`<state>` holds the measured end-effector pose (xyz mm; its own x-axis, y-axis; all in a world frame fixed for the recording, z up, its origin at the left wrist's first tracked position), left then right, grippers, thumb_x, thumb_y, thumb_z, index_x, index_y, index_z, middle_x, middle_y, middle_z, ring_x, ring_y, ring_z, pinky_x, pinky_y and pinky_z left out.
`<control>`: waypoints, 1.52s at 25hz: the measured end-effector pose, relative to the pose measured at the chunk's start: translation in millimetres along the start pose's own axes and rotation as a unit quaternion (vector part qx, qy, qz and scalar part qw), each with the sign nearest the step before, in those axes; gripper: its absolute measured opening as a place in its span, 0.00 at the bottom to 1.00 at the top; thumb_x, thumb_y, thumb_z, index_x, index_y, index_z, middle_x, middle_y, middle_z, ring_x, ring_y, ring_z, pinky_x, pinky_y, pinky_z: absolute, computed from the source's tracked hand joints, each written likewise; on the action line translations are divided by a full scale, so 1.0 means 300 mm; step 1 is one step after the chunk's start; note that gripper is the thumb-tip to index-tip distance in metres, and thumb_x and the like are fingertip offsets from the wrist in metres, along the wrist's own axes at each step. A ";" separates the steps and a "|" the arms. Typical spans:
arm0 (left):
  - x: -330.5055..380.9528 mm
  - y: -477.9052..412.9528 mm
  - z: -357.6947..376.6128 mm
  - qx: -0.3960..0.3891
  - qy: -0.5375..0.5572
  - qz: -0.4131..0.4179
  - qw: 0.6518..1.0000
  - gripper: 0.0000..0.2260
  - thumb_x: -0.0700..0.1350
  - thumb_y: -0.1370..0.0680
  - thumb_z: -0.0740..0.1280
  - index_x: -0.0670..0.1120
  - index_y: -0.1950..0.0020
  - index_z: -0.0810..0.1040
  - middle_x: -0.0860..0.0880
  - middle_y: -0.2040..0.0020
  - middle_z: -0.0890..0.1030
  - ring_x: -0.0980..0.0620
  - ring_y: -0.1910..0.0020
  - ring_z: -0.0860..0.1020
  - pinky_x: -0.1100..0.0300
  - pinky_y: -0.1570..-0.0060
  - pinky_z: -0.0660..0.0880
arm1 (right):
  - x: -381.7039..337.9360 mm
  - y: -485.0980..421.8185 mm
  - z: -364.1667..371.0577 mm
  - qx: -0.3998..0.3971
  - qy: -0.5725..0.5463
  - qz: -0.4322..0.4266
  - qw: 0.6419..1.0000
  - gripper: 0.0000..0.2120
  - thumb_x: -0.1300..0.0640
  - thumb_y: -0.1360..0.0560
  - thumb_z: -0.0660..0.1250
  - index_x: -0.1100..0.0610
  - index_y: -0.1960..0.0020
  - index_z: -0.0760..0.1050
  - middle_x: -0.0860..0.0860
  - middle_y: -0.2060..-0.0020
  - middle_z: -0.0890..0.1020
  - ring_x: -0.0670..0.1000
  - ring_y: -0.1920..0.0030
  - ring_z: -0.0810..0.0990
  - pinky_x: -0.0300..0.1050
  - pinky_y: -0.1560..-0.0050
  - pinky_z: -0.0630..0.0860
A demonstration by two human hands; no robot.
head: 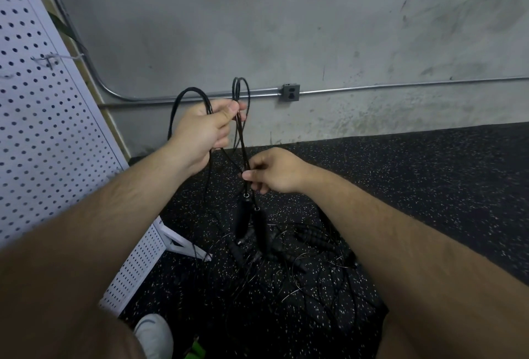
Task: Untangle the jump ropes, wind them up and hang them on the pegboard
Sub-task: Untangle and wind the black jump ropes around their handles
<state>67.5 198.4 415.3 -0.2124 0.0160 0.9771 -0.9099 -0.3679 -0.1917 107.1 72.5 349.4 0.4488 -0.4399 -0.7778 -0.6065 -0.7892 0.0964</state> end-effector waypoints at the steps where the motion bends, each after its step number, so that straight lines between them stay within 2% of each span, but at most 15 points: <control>1: -0.002 -0.004 -0.008 0.000 0.000 -0.003 1.000 0.07 0.41 0.16 0.63 0.43 0.46 0.82 0.52 0.59 0.83 0.58 0.75 0.59 0.67 0.77 0.57 | -0.003 -0.005 -0.007 0.017 0.005 -0.003 1.000 0.09 0.56 0.19 0.68 0.59 0.56 0.78 0.57 0.61 0.84 0.49 0.66 0.81 0.39 0.62 0.78; 4: -0.008 -0.016 -0.037 0.010 -0.002 -0.012 1.000 0.09 0.45 0.16 0.64 0.43 0.41 0.81 0.49 0.53 0.84 0.57 0.74 0.60 0.67 0.77 0.58 | -0.007 -0.010 -0.038 0.054 -0.002 -0.002 0.999 0.09 0.55 0.19 0.68 0.58 0.56 0.79 0.57 0.60 0.86 0.49 0.66 0.82 0.47 0.55 0.81; 8: -0.051 -0.005 -0.064 0.006 -0.094 -0.019 0.995 0.12 0.50 0.16 0.62 0.47 0.40 0.82 0.50 0.50 0.84 0.56 0.73 0.61 0.65 0.76 0.59 | -0.048 -0.010 -0.106 0.129 -0.023 -0.026 0.991 0.11 0.53 0.19 0.67 0.59 0.56 0.78 0.54 0.64 0.86 0.52 0.66 0.84 0.49 0.58 0.82; 10: -0.097 0.006 -0.056 -0.015 -0.119 -0.033 0.992 0.12 0.51 0.17 0.64 0.47 0.39 0.82 0.47 0.58 0.81 0.55 0.72 0.61 0.64 0.75 0.60 | -0.068 -0.012 -0.146 0.165 -0.050 -0.036 0.984 0.12 0.54 0.18 0.66 0.57 0.58 0.76 0.52 0.66 0.85 0.50 0.67 0.83 0.46 0.62 0.80; 13: -0.179 0.020 -0.021 -0.064 -0.109 -0.087 0.988 0.14 0.48 0.19 0.68 0.44 0.37 0.81 0.50 0.69 0.65 0.55 0.72 0.61 0.63 0.74 0.59 | -0.087 -0.034 -0.187 0.196 -0.083 -0.056 0.975 0.12 0.54 0.18 0.66 0.57 0.60 0.76 0.51 0.70 0.83 0.46 0.71 0.80 0.41 0.69 0.75; 15: -0.206 0.019 0.009 -0.102 -0.116 -0.098 0.983 0.06 0.46 0.20 0.70 0.46 0.46 0.84 0.51 0.70 0.64 0.55 0.73 0.60 0.63 0.74 0.57 | -0.096 -0.050 -0.205 0.214 -0.081 -0.066 0.971 0.14 0.54 0.19 0.67 0.56 0.62 0.75 0.50 0.72 0.81 0.48 0.72 0.78 0.41 0.70 0.74; 17: -0.219 0.004 0.021 -0.113 -0.115 -0.101 0.982 0.04 0.45 0.21 0.71 0.46 0.52 0.85 0.51 0.70 0.65 0.55 0.73 0.60 0.63 0.74 0.57 | -0.096 -0.068 -0.214 0.218 -0.070 -0.068 0.971 0.15 0.53 0.20 0.68 0.55 0.64 0.74 0.49 0.72 0.80 0.50 0.71 0.78 0.46 0.67 0.76; 20: -0.228 -0.036 0.015 -0.090 -0.103 -0.108 0.985 0.10 0.44 0.21 0.71 0.36 0.50 0.81 0.49 0.69 0.69 0.55 0.72 0.62 0.66 0.75 0.59 | -0.069 -0.094 -0.223 0.212 -0.130 -0.052 0.967 0.14 0.51 0.20 0.68 0.56 0.62 0.77 0.51 0.69 0.82 0.53 0.70 0.81 0.50 0.63 0.79; 22: -0.203 -0.063 0.013 -0.078 -0.092 -0.101 0.988 0.09 0.43 0.20 0.70 0.36 0.50 0.81 0.50 0.69 0.76 0.56 0.72 0.65 0.67 0.75 0.61 | -0.038 -0.112 -0.224 0.193 -0.158 -0.042 0.967 0.10 0.49 0.20 0.69 0.55 0.56 0.79 0.50 0.64 0.83 0.51 0.62 0.83 0.52 0.54 0.80; 23: -0.185 -0.077 0.009 -0.071 -0.085 -0.098 0.989 0.09 0.43 0.20 0.70 0.37 0.49 0.81 0.51 0.67 0.80 0.57 0.73 0.67 0.67 0.75 0.62 | -0.017 -0.119 -0.213 0.163 -0.167 -0.034 0.972 0.06 0.51 0.21 0.69 0.54 0.51 0.80 0.48 0.59 0.85 0.49 0.56 0.84 0.49 0.49 0.79; 25: -0.152 -0.106 -0.009 -0.054 -0.078 -0.105 0.990 0.08 0.44 0.20 0.69 0.40 0.47 0.83 0.49 0.59 0.86 0.60 0.71 0.75 0.66 0.73 0.66 | 0.031 -0.122 -0.159 0.060 -0.153 0.010 0.986 0.12 0.57 0.23 0.70 0.53 0.40 0.79 0.48 0.47 0.84 0.48 0.44 0.82 0.43 0.42 0.75; 28: -0.142 -0.132 -0.029 -0.043 -0.084 -0.118 0.988 0.08 0.45 0.19 0.68 0.43 0.45 0.83 0.46 0.50 0.87 0.62 0.69 0.78 0.62 0.68 0.67 | 0.098 -0.108 -0.081 -0.028 -0.098 0.039 0.994 0.13 0.58 0.24 0.72 0.54 0.39 0.78 0.50 0.45 0.84 0.50 0.44 0.82 0.45 0.41 0.77; 33: -0.176 -0.158 -0.065 -0.012 -0.060 -0.113 0.992 0.09 0.44 0.20 0.69 0.41 0.44 0.84 0.48 0.49 0.87 0.59 0.70 0.70 0.65 0.74 0.64 | 0.092 -0.117 -0.124 0.074 -0.114 0.011 0.991 0.09 0.54 0.21 0.70 0.54 0.41 0.79 0.49 0.49 0.84 0.49 0.46 0.82 0.48 0.40 0.78; 36: -0.225 -0.133 -0.053 0.007 -0.034 -0.127 0.991 0.08 0.43 0.22 0.72 0.42 0.46 0.86 0.49 0.58 0.82 0.57 0.69 0.68 0.63 0.74 0.64 | 0.090 -0.119 -0.147 0.138 -0.150 0.003 0.979 0.09 0.54 0.20 0.69 0.54 0.41 0.79 0.49 0.49 0.84 0.51 0.46 0.82 0.54 0.39 0.78; 38: -0.250 -0.118 -0.049 0.032 -0.010 -0.135 0.990 0.07 0.42 0.23 0.73 0.43 0.47 0.87 0.48 0.60 0.80 0.56 0.68 0.67 0.63 0.75 0.64 | 0.083 -0.115 -0.138 0.149 -0.148 -0.005 0.978 0.10 0.54 0.20 0.68 0.53 0.39 0.79 0.47 0.49 0.84 0.49 0.46 0.82 0.52 0.38 0.78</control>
<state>110.4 223.7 347.5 0.0430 0.1026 0.9938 -0.9077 -0.4117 0.0818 166.3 71.1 352.4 0.2724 -0.2548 -0.9278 -0.7876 -0.6130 -0.0629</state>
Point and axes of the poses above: each hand's wrist, its own y-axis away from the middle knuckle, its own z-axis out of the palm, x = y × z, the point moved 8 cm from there along -y, towards the middle knuckle
